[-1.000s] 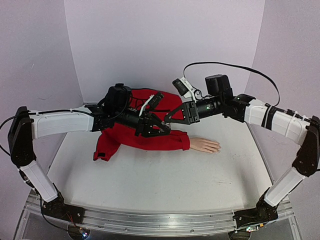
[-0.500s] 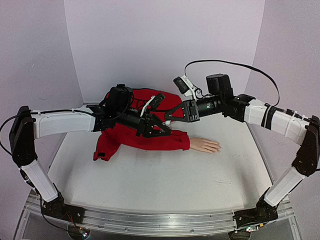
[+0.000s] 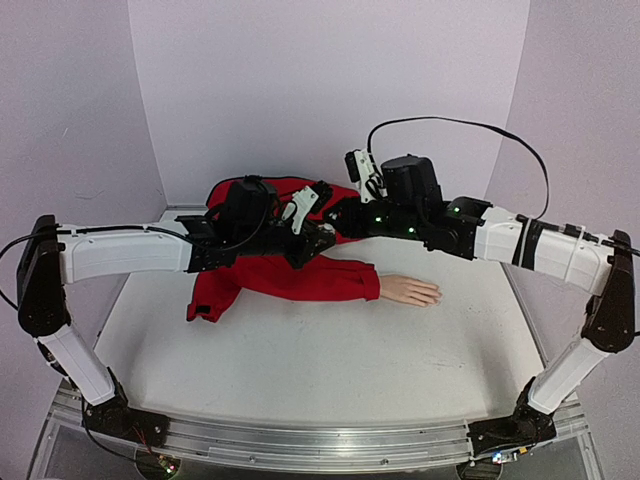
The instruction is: Paint the nails
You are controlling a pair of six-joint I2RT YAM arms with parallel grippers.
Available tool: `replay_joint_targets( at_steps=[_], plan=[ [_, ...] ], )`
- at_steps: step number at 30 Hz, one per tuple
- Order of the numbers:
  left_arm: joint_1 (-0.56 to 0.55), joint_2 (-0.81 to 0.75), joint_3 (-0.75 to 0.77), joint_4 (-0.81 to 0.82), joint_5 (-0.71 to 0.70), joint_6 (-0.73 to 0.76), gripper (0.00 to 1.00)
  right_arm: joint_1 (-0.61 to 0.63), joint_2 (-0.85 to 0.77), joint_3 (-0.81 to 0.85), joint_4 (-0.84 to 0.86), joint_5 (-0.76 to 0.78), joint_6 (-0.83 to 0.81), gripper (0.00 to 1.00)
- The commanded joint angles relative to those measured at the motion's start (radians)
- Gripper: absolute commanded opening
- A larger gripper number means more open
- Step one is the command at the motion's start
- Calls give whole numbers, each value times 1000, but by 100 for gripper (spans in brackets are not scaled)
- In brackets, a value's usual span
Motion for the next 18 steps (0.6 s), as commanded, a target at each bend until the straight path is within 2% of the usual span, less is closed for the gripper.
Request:
replay_joint_targets(
  at_steps=[1, 3, 4, 5, 6, 7, 11, 14, 18],
  plan=[
    [61, -52, 15, 95, -284, -26, 0, 51, 3, 19, -129, 29, 59, 0],
    [61, -61, 0, 93, -242, -33, 0, 52, -7, 19, -122, 30, 49, 0],
    [61, -66, -9, 93, -210, -34, 7, 51, -14, 19, -121, 39, 45, 0],
    [61, -74, -21, 92, -167, -36, 19, 50, -22, 17, -120, 58, 40, 0],
    [61, -82, -34, 91, -111, -38, 39, 50, -31, 13, -119, 91, 37, 0],
    [61, -89, -47, 92, -66, -42, 52, 47, -42, 4, -120, 128, 35, 0],
    [62, -115, -107, 92, 89, -59, 88, -24, -113, -103, -121, 253, 73, 0],
    [63, -146, -144, 91, 195, -53, 96, -92, -183, -228, -139, 374, 110, 0],
    [66, -179, -167, 90, 211, -49, 97, -190, -311, -432, -195, 515, 206, 0]
  ],
)
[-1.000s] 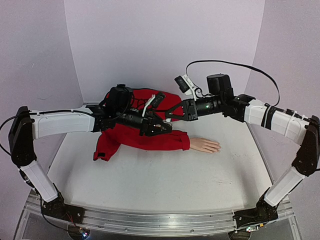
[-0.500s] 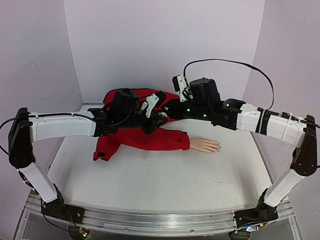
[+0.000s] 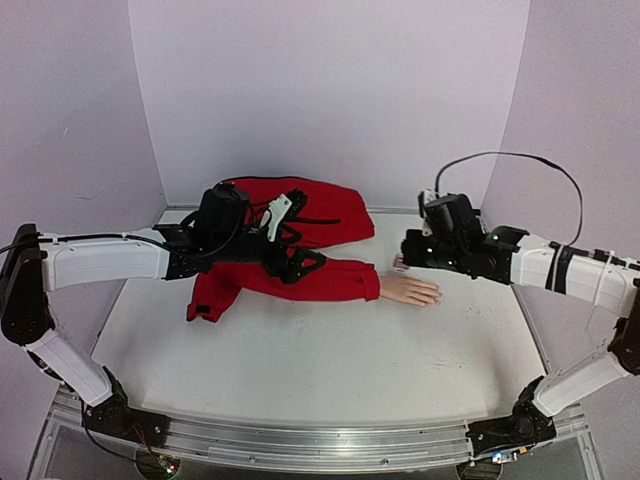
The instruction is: Paint the nails
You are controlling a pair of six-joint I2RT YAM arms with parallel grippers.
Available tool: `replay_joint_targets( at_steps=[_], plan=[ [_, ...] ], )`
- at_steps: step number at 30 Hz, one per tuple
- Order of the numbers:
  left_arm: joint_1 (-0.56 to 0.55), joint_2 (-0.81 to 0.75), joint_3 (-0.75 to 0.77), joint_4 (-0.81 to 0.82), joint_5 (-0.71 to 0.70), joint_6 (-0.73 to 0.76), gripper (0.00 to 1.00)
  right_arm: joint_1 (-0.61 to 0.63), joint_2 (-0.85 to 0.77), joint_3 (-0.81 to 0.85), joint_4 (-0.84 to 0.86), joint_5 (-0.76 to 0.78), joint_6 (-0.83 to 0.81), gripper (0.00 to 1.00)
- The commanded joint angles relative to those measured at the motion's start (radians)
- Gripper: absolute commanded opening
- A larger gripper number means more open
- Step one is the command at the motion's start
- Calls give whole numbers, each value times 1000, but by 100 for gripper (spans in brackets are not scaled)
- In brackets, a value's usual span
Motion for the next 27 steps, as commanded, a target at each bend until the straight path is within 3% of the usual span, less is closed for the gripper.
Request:
replay_joint_targets(
  at_steps=[1, 4, 9, 16, 27],
  plan=[
    [3, -81, -8, 58, 72, -5, 98, -92, -158, -185, -97, 270, 126, 0],
    [6, -84, 1, 58, 63, -7, 98, -175, -258, -330, -150, 347, 205, 0],
    [7, -71, 27, 56, 55, -12, 98, -380, -382, -518, -163, 333, 267, 0],
    [7, -90, 19, 48, 27, -13, 98, -582, -373, -634, -175, 305, 391, 0],
    [8, -111, 6, 43, 7, -12, 98, -592, -281, -626, -184, 363, 470, 3]
  ],
)
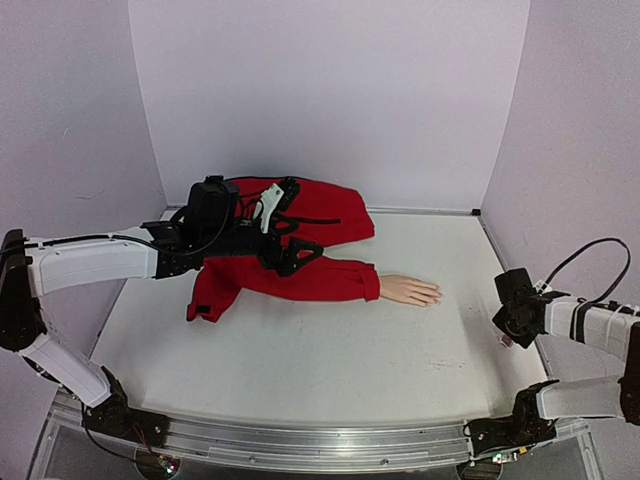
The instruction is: Paint the nails
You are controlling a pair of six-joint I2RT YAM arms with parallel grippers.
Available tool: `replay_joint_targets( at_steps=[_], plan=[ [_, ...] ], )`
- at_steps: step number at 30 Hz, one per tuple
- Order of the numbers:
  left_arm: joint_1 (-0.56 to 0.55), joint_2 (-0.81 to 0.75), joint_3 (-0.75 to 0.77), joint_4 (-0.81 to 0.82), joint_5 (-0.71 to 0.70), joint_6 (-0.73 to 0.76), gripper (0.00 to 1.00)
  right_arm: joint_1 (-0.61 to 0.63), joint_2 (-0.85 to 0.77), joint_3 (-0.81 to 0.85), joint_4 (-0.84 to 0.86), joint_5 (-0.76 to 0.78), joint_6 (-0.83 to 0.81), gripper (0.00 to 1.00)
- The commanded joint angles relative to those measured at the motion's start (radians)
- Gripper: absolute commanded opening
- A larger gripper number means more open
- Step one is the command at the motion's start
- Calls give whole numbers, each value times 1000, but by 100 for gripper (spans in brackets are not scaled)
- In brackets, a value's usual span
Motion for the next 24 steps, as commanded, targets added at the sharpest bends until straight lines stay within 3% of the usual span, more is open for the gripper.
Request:
replay_joint_targets(
  at_steps=[1, 4, 8, 14, 15, 17, 20, 22, 24],
  plan=[
    [6, -39, 18, 29, -10, -12, 98, -2, 29, 23, -29, 59, 63, 4],
    [5, -44, 18, 28, -17, -12, 98, -2, 5, 23, -46, 64, 69, 13],
    [8, -72, 10, 24, -83, -35, 99, -2, -84, 48, -101, 72, 38, 44],
    [35, -196, 41, -43, -438, -73, 100, -2, -275, 233, -238, 100, -157, 93],
    [35, -224, 58, -58, -483, -58, 100, -1, -308, 278, -246, 74, -229, 97],
    [34, -281, 87, -69, -543, -11, 99, -1, -368, 369, -185, -56, -456, 98],
    [35, -359, 128, -70, -605, 71, 100, -3, -439, 482, -88, -374, -742, 98],
    [35, -402, 154, -70, -634, 121, 100, -1, -459, 578, -84, -503, -829, 98],
    [35, -439, 168, -70, -657, 156, 99, -1, -462, 671, -83, -530, -847, 98]
  ],
)
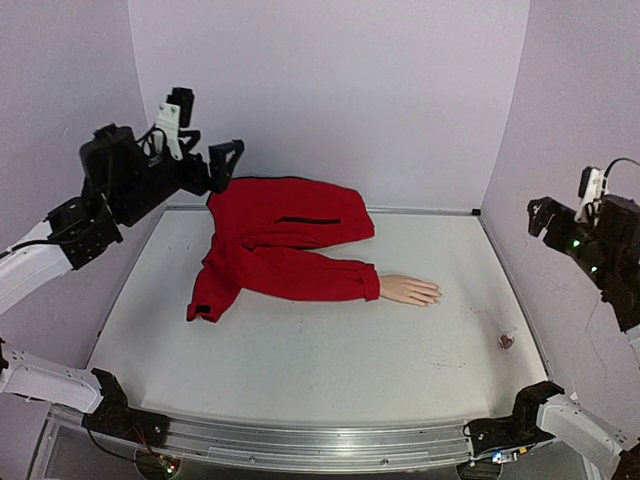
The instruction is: Paint the nails
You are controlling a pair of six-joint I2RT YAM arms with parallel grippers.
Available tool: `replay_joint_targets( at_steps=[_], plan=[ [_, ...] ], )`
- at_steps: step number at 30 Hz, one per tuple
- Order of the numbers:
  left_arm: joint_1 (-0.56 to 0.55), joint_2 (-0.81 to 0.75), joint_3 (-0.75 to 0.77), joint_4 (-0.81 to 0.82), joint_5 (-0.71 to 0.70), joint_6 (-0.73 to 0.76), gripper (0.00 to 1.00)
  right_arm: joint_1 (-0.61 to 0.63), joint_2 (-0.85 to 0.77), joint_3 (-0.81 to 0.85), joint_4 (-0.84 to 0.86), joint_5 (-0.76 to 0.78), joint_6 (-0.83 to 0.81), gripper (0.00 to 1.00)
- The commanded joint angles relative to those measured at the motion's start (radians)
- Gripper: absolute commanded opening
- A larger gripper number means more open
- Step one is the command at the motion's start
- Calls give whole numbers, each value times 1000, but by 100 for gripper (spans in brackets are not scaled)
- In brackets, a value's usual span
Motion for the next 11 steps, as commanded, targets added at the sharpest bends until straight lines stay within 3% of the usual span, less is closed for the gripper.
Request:
replay_joint_targets(
  at_steps=[1, 7, 11],
  plan=[
    [0, -106, 80, 27, -129, 120, 99, -1, -16, 188, 43, -247, -253, 98],
    [1, -170, 74, 27, -159, 166, 100, 0, -3, 291, 33, -273, -234, 98],
    [0, -189, 63, 27, -173, 171, 99, -2, -39, 251, 91, -229, -207, 98]
  ],
)
